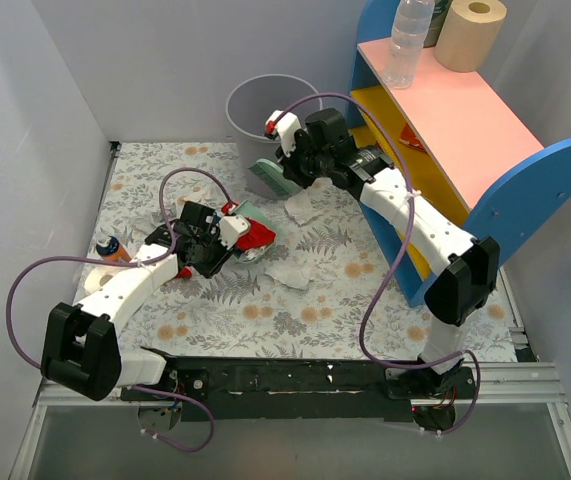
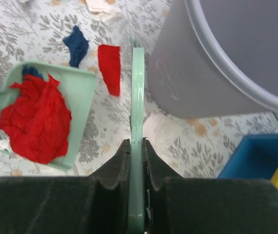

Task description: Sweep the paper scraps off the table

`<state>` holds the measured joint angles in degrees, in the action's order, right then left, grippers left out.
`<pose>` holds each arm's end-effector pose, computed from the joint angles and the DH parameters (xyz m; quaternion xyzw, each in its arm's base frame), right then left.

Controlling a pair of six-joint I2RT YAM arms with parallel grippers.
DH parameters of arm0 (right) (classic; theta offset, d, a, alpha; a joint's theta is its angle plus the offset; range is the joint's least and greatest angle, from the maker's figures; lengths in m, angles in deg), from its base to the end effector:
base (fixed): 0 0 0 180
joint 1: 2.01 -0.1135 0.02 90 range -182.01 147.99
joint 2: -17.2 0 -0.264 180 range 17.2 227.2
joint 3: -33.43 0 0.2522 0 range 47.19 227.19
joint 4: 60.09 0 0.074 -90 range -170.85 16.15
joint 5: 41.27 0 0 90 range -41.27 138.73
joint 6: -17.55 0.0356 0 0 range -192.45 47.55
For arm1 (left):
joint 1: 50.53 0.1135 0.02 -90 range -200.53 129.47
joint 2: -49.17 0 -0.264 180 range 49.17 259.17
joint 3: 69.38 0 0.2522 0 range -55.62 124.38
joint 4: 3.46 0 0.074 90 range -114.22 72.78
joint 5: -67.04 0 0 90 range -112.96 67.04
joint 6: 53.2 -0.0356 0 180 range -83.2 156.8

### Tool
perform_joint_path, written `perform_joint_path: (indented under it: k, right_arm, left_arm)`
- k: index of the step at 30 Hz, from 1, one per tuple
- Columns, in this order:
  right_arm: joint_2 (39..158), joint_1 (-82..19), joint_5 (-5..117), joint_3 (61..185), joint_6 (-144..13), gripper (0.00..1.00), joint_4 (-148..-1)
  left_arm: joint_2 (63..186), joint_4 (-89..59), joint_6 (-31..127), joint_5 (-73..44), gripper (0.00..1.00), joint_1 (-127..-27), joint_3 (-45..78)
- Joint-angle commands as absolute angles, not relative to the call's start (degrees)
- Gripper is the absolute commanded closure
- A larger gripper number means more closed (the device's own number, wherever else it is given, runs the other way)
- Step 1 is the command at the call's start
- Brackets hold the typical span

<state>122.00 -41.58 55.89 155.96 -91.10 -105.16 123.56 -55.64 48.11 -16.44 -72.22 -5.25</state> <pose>0.3246 0.2740 0.3953 -0.4431 0.7290 0.1467 0.5006 0.2287 -0.0953 0.2259 0.1012 0.9644 -0.1205 0.2123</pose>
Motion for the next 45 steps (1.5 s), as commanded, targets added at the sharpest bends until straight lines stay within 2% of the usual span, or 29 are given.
perform_joint_path:
  k: [1,10,22,27,38,45]
  right_arm:
    - [113.3,-38.2,51.7,151.4,-91.3,0.99,-103.6]
    - [101.0,-32.7,53.4,136.2,-89.4,0.99,-102.3]
    - [94.5,-32.2,56.1,123.4,-87.2,0.99,-100.5]
    - [92.3,-32.0,58.7,119.1,-85.6,0.99,-99.8]
    - [92.6,-32.0,64.6,117.1,-83.9,0.99,-99.7]
    - [92.2,-32.0,65.3,116.3,-83.7,0.99,-99.6]
  left_arm:
    - [120.4,-56.5,49.4,-17.9,1.0,-71.4,-1.5]
    - [120.6,-59.0,50.3,-21.6,1.0,-69.5,6.7]
    - [129.8,-63.9,54.4,-18.6,1.0,-67.6,34.4]
    - [133.8,-64.5,54.5,-18.5,1.0,-67.6,42.2]
    - [150.0,-60.9,51.5,-25.9,1.0,-67.6,58.6]
    - [163.3,-59.2,46.7,-31.4,1.0,-67.6,75.3]
